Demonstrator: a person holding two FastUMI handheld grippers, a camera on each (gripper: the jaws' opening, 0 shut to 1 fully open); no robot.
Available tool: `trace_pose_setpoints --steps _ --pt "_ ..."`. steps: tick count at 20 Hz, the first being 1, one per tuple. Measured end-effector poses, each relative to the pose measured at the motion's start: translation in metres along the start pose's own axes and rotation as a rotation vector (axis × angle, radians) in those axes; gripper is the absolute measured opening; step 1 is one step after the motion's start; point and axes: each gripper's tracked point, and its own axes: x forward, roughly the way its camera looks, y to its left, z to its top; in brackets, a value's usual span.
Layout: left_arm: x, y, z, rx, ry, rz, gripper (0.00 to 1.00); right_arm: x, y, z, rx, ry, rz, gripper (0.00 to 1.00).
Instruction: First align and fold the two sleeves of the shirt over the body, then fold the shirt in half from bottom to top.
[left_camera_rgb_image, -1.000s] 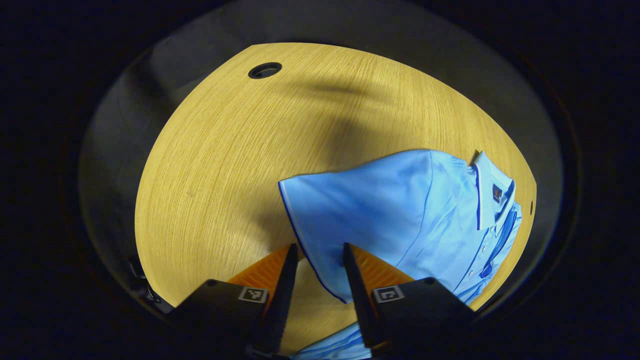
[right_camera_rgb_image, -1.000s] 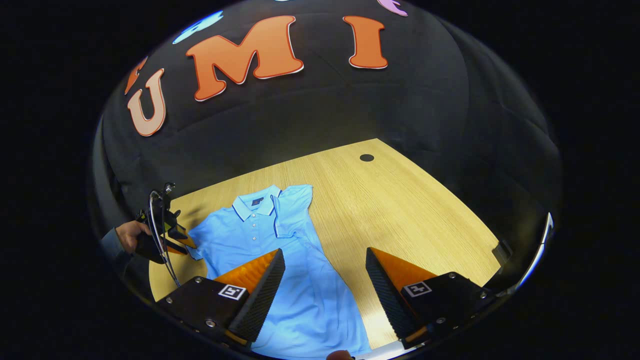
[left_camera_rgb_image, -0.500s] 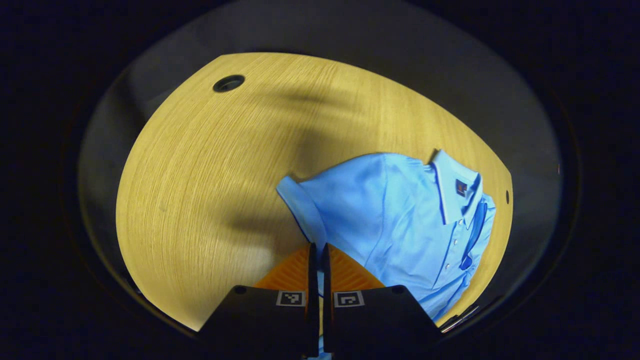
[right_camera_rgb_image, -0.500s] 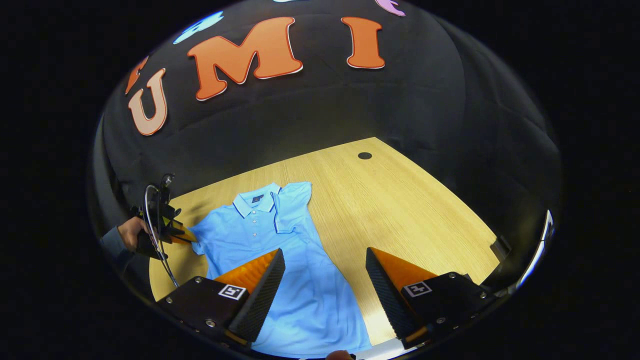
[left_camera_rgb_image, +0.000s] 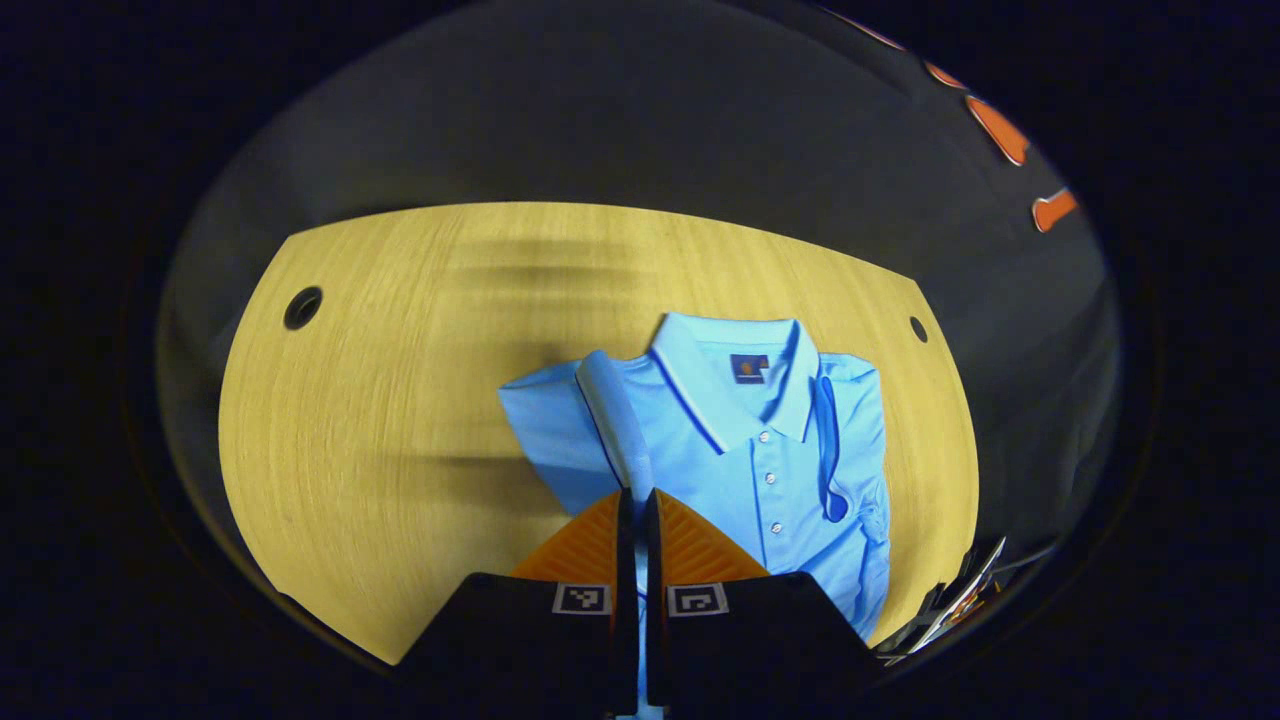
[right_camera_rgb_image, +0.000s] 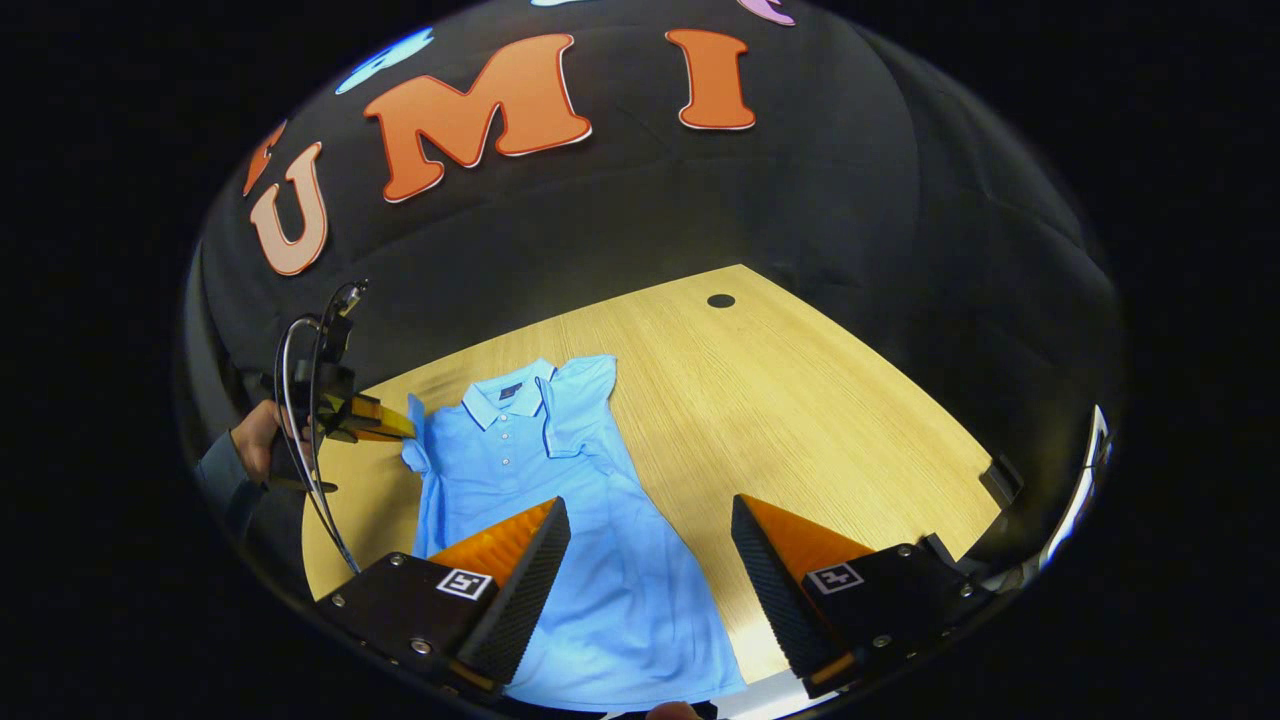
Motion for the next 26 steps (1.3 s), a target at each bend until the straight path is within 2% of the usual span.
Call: trace_pose_setpoints --steps 7,10,12,14,16,19,21,23,26 --pt "0.035 -0.053 0.008 0.123 0.057 -0.041 0.07 -0.003 -0.014 -0.002 0.011 0.003 -0.029 0.98" --pt "0.048 -0.067 0.007 0.119 0.079 -0.057 0.07 -0.004 -0.021 -0.006 0.015 0.010 -0.047 0.98" --pt "0.050 -0.082 0.000 0.101 0.097 -0.119 0.09 -0.005 -0.024 -0.010 0.021 0.016 -0.055 0.98" --pt "0.048 -0.085 -0.004 0.081 0.091 -0.145 0.27 -0.006 -0.026 -0.012 0.024 0.024 -0.057 0.98" --pt "0.042 -0.078 -0.010 0.068 0.074 -0.136 0.43 -0.007 -0.028 -0.016 0.010 0.033 -0.052 0.98" --pt "0.014 -0.066 -0.026 0.065 0.040 -0.110 0.99 -0.007 -0.026 -0.022 -0.023 0.059 -0.013 0.98" --pt "-0.008 -0.059 -0.038 0.065 0.002 -0.101 0.96 -0.008 -0.027 -0.025 -0.065 0.074 0.009 0.98" --pt "-0.029 -0.052 -0.055 0.058 -0.031 -0.087 1.00 -0.009 -0.027 -0.027 -0.101 0.083 0.038 0.98" --pt "-0.063 -0.047 -0.081 0.030 -0.079 -0.076 1.00 -0.010 -0.025 -0.035 -0.139 0.098 0.090 0.98"
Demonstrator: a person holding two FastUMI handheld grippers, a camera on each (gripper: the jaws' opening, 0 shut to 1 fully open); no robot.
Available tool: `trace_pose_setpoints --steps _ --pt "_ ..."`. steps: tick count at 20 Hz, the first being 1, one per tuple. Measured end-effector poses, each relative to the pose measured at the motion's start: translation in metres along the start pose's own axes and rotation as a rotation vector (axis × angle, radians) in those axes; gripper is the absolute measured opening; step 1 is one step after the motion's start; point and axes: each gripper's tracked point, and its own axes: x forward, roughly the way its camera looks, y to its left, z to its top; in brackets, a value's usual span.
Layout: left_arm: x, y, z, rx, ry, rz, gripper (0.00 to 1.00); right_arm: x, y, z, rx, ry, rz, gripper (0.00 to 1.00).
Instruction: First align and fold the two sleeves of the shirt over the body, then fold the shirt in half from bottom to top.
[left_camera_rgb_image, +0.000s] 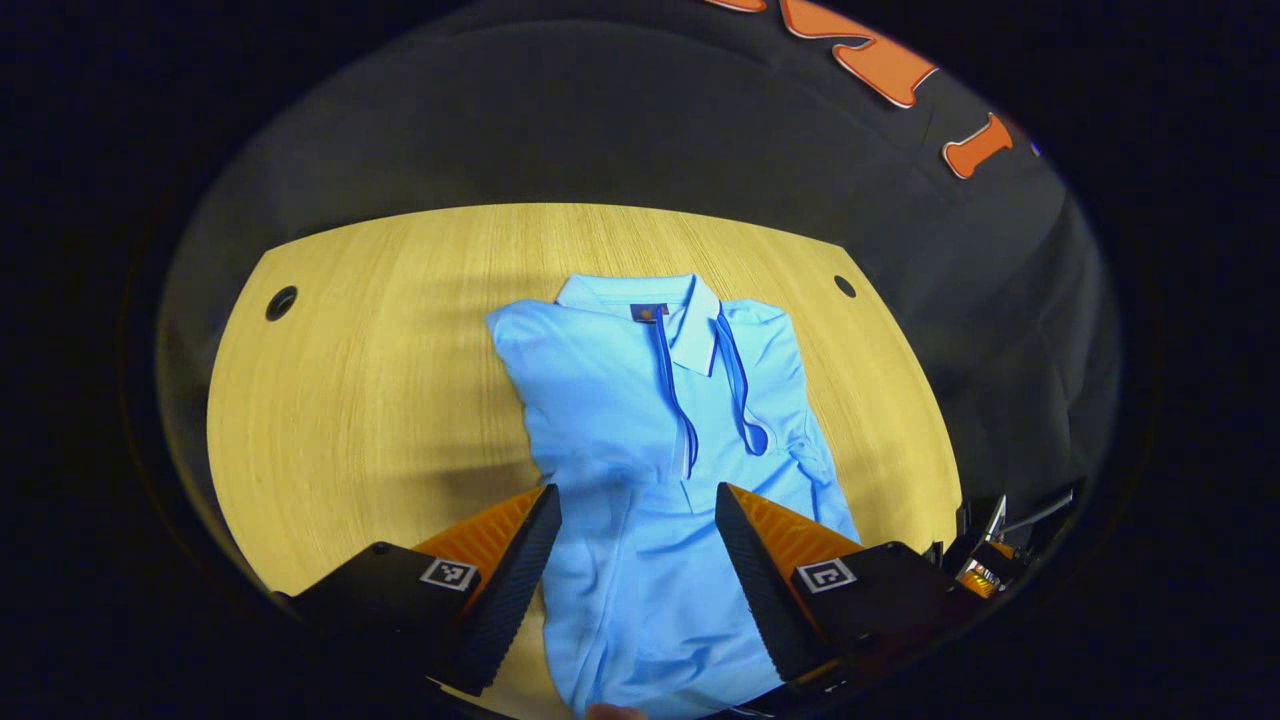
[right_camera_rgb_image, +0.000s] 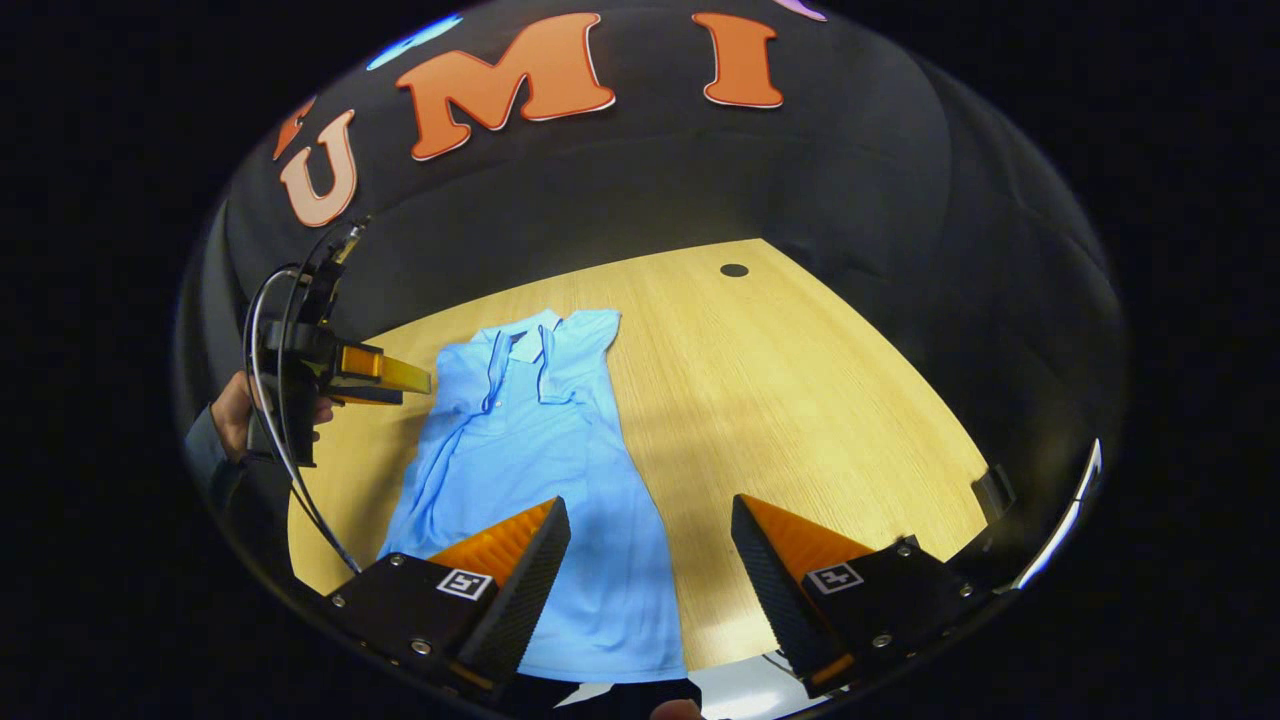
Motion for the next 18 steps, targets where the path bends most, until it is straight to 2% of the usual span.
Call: trace_pose_setpoints --steps 6,12,18 --pt "-0.044 0.008 -0.062 -0.003 -0.052 0.051 1.00 0.002 0.005 -0.028 -0.084 0.053 0.082 0.98" --pt "-0.063 0.005 -0.138 0.008 -0.014 0.100 1.00 0.003 0.005 -0.064 -0.164 0.118 0.140 0.98" --pt "-0.071 0.007 -0.206 0.036 0.043 0.181 1.00 0.008 -0.001 -0.103 -0.207 0.194 0.177 0.98"
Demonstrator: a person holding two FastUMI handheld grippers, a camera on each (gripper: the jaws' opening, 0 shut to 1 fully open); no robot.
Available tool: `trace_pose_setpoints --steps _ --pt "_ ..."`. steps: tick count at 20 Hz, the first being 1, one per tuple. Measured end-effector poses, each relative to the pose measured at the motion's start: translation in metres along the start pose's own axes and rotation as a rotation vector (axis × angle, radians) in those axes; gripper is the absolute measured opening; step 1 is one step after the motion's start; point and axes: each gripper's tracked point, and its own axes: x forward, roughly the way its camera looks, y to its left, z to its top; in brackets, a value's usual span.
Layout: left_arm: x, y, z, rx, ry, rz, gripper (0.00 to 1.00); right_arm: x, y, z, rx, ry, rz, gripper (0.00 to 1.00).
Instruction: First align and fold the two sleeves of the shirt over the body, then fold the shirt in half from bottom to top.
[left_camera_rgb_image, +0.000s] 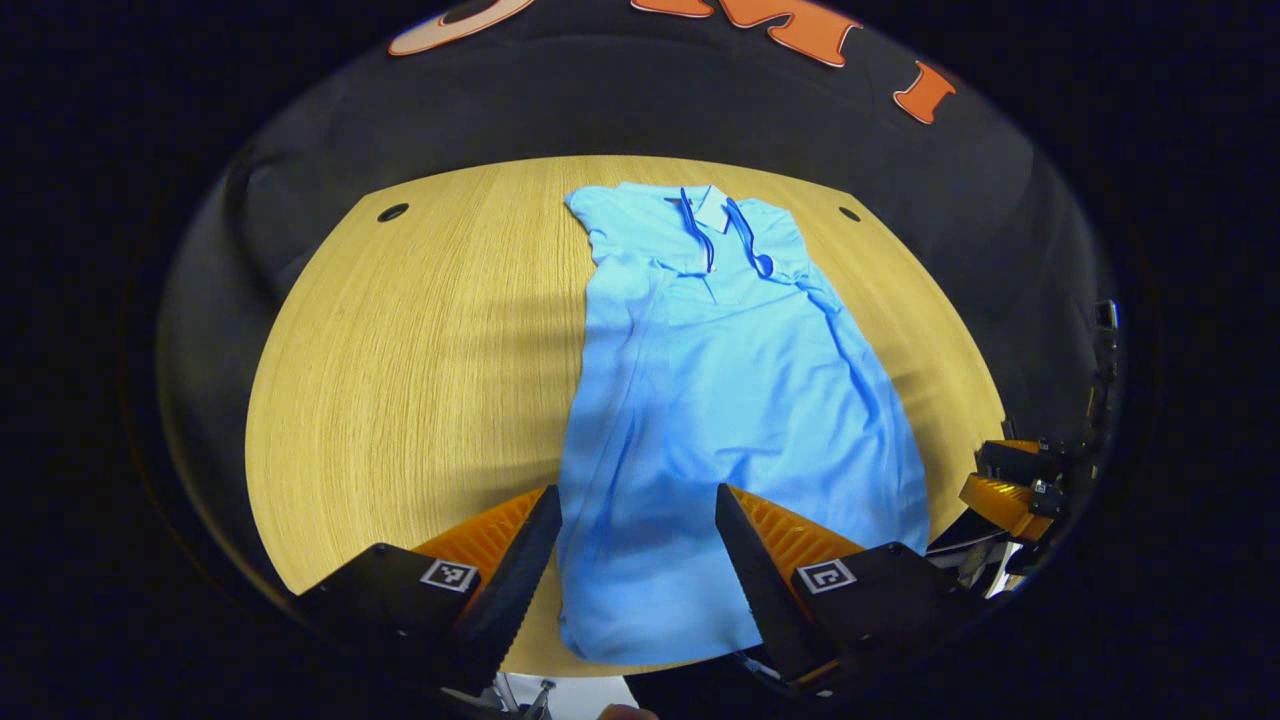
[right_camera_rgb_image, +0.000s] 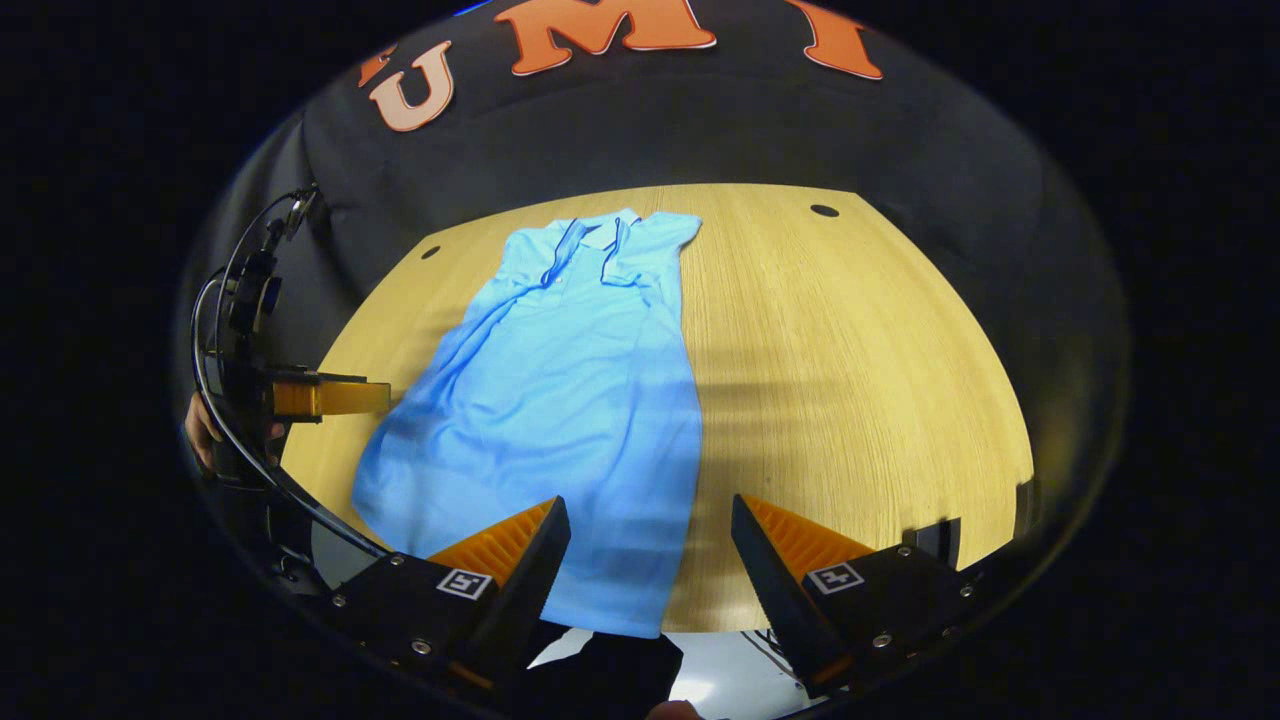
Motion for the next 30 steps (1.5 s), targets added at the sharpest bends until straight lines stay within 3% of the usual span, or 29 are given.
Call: trace_pose_setpoints --steps 8,16,20,23,24,25,26,27,28,29,30 --pt "-0.003 0.013 -0.079 -0.002 0.089 0.078 1.00 0.014 0.013 -0.059 -0.032 0.127 0.026 0.98" --pt "0.005 0.029 -0.115 0.038 0.143 0.100 1.00 0.025 0.013 -0.078 -0.038 0.199 -0.002 0.99" --pt "0.005 0.031 -0.116 0.069 0.118 0.095 1.00 0.027 0.007 -0.081 -0.074 0.218 -0.061 0.95" --pt "0.004 0.023 -0.116 0.074 0.105 0.090 0.98 0.028 0.007 -0.082 -0.113 0.262 -0.092 0.83" --pt "0.005 0.020 -0.117 0.078 0.106 0.092 0.92 0.028 0.009 -0.083 -0.107 0.277 -0.096 0.82" --pt "0.006 0.016 -0.118 0.087 0.113 0.083 0.80 0.028 0.008 -0.082 -0.088 0.285 -0.105 0.75" --pt "0.007 0.011 -0.118 0.094 0.120 0.079 0.74 0.028 0.007 -0.081 -0.059 0.288 -0.116 0.70" --pt "0.007 0.007 -0.118 0.104 0.128 0.076 0.53 0.029 0.005 -0.078 -0.019 0.286 -0.134 0.55" --pt "0.009 0.002 -0.117 0.102 0.135 0.069 0.46 0.031 0.005 -0.078 0.019 0.287 -0.143 0.49" --pt "0.008 -0.001 -0.118 0.086 0.141 0.069 0.28 0.032 0.006 -0.077 0.047 0.293 -0.138 0.28" --pt "0.008 -0.003 -0.119 0.072 0.151 0.064 0.21 0.033 0.008 -0.076 0.062 0.302 -0.125 0.22"
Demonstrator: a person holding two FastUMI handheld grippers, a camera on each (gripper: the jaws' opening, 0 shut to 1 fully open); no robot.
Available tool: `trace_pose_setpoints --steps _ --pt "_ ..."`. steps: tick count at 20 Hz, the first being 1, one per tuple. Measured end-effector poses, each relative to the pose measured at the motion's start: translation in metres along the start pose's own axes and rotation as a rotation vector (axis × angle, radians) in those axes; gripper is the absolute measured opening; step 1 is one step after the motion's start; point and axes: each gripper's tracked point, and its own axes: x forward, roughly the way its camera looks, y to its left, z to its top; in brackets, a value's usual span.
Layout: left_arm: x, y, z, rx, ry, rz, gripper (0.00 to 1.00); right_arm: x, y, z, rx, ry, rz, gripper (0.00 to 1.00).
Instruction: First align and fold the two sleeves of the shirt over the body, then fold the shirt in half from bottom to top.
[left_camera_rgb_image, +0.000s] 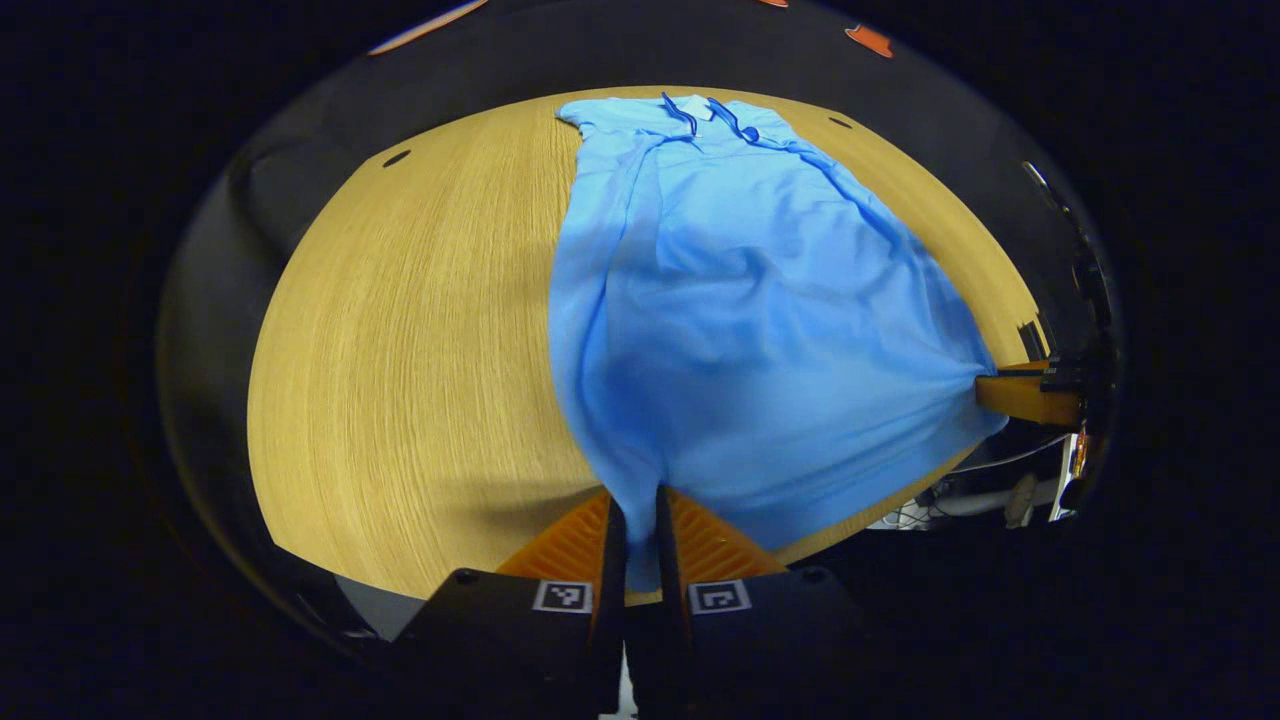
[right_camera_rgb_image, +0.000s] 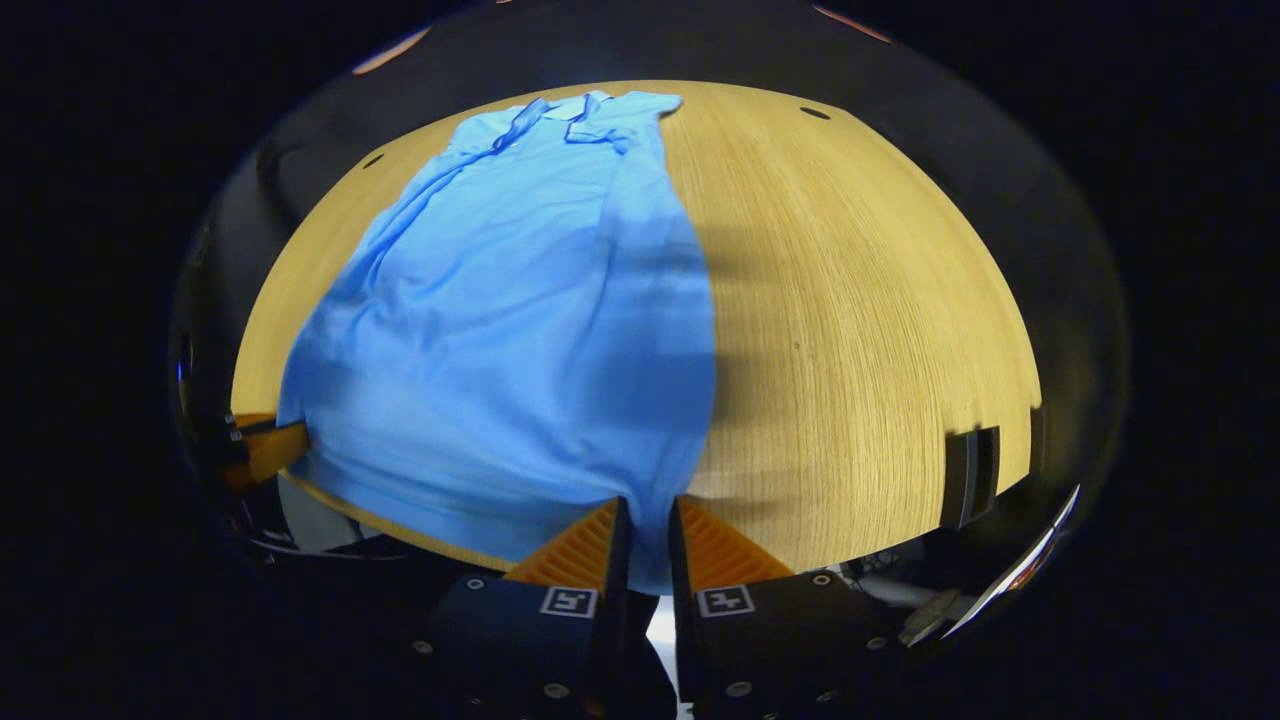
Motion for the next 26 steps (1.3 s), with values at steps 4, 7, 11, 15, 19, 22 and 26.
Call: trace_pose_setpoints --steps 4,7,11,15,19,22,26 --pt "0.002 -0.015 0.006 0.003 0.022 -0.072 0.16 0.000 0.010 0.005 0.118 0.021 0.082 0.01" --pt "-0.003 -0.019 0.017 0.031 0.007 -0.101 0.16 -0.003 0.018 0.016 0.120 -0.008 0.113 0.01" --pt "-0.001 -0.016 0.024 0.037 0.025 -0.097 0.17 -0.004 0.027 0.032 0.130 -0.022 0.120 0.01" --pt "-0.017 -0.007 0.038 -0.041 0.018 -0.136 0.16 -0.009 0.037 0.052 0.138 -0.054 0.149 0.01" --pt "-0.001 -0.002 0.049 -0.086 0.013 -0.161 0.08 -0.014 0.042 0.069 0.133 -0.080 0.166 0.01" --pt "-0.008 0.001 0.071 -0.084 -0.027 -0.179 0.07 -0.023 0.043 0.087 0.125 -0.120 0.176 0.01" --pt "-0.019 0.009 0.113 -0.081 -0.093 -0.186 0.07 -0.038 0.040 0.126 0.132 -0.190 0.182 0.01"
